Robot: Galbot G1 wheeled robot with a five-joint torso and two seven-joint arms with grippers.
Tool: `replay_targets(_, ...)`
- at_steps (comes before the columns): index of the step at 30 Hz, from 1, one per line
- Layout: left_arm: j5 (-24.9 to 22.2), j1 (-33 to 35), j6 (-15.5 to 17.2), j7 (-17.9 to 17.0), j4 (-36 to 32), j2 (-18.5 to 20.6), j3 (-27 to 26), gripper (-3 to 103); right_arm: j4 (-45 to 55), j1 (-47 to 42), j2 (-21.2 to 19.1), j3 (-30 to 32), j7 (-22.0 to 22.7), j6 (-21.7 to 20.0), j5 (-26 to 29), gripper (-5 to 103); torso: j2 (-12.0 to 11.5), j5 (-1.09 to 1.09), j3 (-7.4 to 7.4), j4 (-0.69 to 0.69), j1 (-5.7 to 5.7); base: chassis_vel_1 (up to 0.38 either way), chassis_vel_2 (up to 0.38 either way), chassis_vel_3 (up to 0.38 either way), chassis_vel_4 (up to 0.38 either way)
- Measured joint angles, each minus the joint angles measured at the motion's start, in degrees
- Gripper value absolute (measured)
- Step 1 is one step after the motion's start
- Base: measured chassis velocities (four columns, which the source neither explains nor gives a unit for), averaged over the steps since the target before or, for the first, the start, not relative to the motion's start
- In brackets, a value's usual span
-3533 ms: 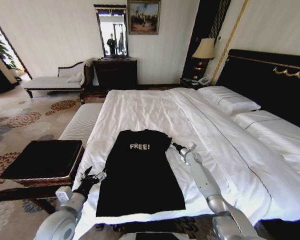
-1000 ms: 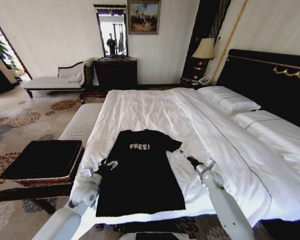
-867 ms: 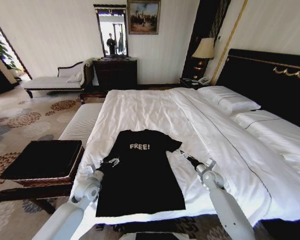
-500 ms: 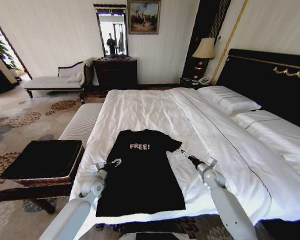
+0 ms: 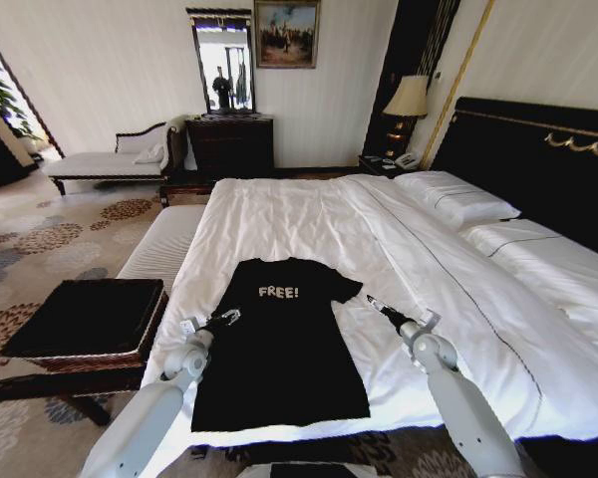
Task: Fold the clothes on the bed and place them into the basket.
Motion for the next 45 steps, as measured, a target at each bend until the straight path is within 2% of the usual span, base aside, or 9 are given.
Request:
replay_targets(17, 0.16, -1.42, -0.02, -0.13, -0.83, 0.04, 1.21, 94, 0.15, 0.18, 0.85, -0.30, 0.05, -0.02, -0.50, 100, 0.00, 0.00, -0.01, 0.00, 0.00, 0.000, 0.000, 0.000, 0.000)
replay_targets(24, 1.12, -3.00, -0.15, 0.38, 1.60, -0.68, 2.19, 93, 0.42, 0.13, 0.02, 0.15, 0.05, -0.02, -0.24, 100, 0.00, 0.00, -0.01, 0.00, 0.00, 0.000, 0.000, 0.000, 0.000)
replay_targets(26, 1.15, -3.19, -0.24, 0.38, 1.81, -0.90, 2.20, 89, 0.44, 0.09, -0.01, 0.23, 0.05, -0.02, -0.21, 100, 0.00, 0.00, -0.01, 0.00, 0.00, 0.000, 0.000, 0.000, 0.000)
replay_targets(29, 1.30, -3.39, -0.44, 0.34, 1.87, -1.12, 2.21, 73, 0.51, -0.23, -0.01, 0.39, 0.07, -0.02, -0.20, 100, 0.00, 0.00, -0.01, 0.00, 0.00, 0.000, 0.000, 0.000, 0.000)
replay_targets(31, 1.31, -3.39, -0.46, 0.32, 1.83, -1.10, 2.22, 73, 0.51, -0.27, 0.03, 0.42, 0.07, -0.02, -0.21, 100, 0.00, 0.00, -0.01, 0.00, 0.00, 0.000, 0.000, 0.000, 0.000)
replay_targets(35, 1.34, -3.51, -0.50, 0.27, 2.04, -0.97, 2.26, 51, 0.47, -0.23, 0.24, 0.46, 0.06, -0.02, -0.23, 100, 0.00, 0.00, -0.01, 0.01, 0.00, 0.000, 0.000, 0.000, 0.000)
replay_targets(38, 1.36, -3.71, -0.53, 0.25, 2.45, -0.97, 2.27, 45, 0.44, -0.22, 0.16, 0.47, 0.05, -0.02, -0.22, 100, 0.00, 0.00, -0.01, 0.01, 0.00, 0.000, 0.000, 0.000, 0.000)
replay_targets(41, 1.31, -4.10, -0.53, 0.21, 2.99, -1.05, 2.26, 29, 0.43, -0.28, -0.32, 0.64, 0.05, -0.02, -0.14, 100, 0.00, 0.00, -0.01, 0.01, 0.00, 0.000, 0.000, 0.000, 0.000)
replay_targets(45, 1.33, -4.46, -0.53, 0.03, 3.74, -1.34, 2.19, 19, 0.45, -0.57, -0.98, 0.99, 0.04, -0.02, -0.03, 100, 0.00, 0.00, -0.01, 0.00, 0.00, 0.000, 0.000, 0.000, 0.000)
